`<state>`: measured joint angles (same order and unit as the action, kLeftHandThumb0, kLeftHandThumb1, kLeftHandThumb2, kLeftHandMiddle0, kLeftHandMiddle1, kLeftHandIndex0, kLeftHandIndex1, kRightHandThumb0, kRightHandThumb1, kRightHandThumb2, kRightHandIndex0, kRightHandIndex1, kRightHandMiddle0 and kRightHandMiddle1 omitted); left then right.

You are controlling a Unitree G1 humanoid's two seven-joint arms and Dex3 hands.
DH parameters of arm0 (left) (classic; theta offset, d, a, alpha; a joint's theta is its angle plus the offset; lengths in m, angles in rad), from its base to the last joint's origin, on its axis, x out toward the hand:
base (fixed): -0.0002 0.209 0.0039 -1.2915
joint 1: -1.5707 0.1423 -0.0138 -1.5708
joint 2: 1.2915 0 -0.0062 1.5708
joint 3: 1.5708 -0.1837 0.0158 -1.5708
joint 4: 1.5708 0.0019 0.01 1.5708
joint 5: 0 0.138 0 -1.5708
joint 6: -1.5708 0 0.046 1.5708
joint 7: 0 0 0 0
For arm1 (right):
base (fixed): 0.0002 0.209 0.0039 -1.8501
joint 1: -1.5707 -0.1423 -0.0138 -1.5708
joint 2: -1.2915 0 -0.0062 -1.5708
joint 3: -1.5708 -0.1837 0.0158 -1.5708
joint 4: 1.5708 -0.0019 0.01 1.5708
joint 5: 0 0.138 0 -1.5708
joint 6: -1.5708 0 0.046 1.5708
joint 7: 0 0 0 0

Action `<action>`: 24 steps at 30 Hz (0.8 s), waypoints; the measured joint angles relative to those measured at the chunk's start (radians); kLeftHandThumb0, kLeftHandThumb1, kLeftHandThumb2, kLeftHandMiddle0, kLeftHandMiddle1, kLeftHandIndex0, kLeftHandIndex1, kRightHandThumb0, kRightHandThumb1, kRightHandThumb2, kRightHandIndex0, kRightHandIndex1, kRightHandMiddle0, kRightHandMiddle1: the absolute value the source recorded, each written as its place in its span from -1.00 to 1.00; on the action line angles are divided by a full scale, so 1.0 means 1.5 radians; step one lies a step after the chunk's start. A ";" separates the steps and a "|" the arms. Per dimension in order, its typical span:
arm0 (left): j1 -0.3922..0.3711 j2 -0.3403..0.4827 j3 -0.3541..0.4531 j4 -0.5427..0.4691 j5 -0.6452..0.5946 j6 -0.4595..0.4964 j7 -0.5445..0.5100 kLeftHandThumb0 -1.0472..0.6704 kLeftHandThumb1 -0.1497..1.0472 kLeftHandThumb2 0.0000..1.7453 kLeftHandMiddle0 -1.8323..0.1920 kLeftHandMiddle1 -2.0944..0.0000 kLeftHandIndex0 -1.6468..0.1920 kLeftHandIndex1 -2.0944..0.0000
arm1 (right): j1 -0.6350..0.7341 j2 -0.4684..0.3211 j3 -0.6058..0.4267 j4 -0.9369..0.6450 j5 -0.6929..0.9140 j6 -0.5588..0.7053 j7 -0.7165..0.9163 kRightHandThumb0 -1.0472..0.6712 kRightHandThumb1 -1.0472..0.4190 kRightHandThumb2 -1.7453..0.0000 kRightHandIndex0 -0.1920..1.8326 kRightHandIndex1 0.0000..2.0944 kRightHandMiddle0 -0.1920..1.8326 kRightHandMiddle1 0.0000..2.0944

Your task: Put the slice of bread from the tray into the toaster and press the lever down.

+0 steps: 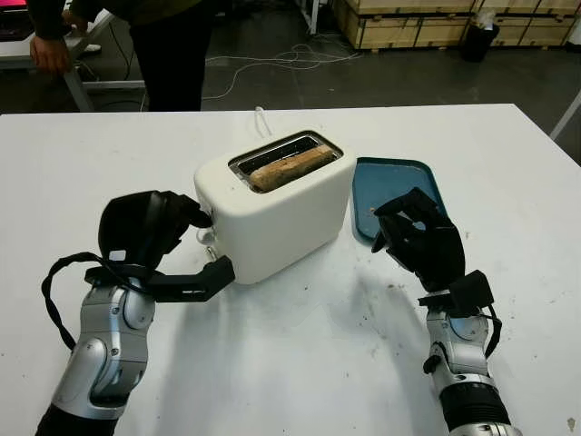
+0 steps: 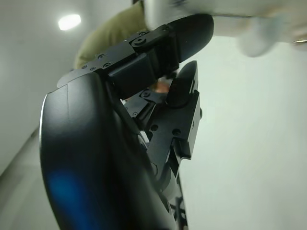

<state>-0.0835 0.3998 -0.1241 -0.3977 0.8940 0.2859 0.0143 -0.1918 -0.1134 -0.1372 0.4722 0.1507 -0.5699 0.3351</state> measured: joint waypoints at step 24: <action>0.053 -0.114 0.044 -0.003 -0.145 -0.083 0.045 0.28 0.76 -0.72 -0.19 -0.67 -0.15 -0.54 | -0.048 -0.054 -0.037 -0.022 0.001 0.016 -0.038 -0.30 -0.83 0.61 0.01 0.67 -0.30 0.61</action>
<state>-0.0041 0.2290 -0.0589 -0.4021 0.6769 0.1618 0.0822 -0.2641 -0.1944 -0.1933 0.4391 0.1522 -0.5463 0.2787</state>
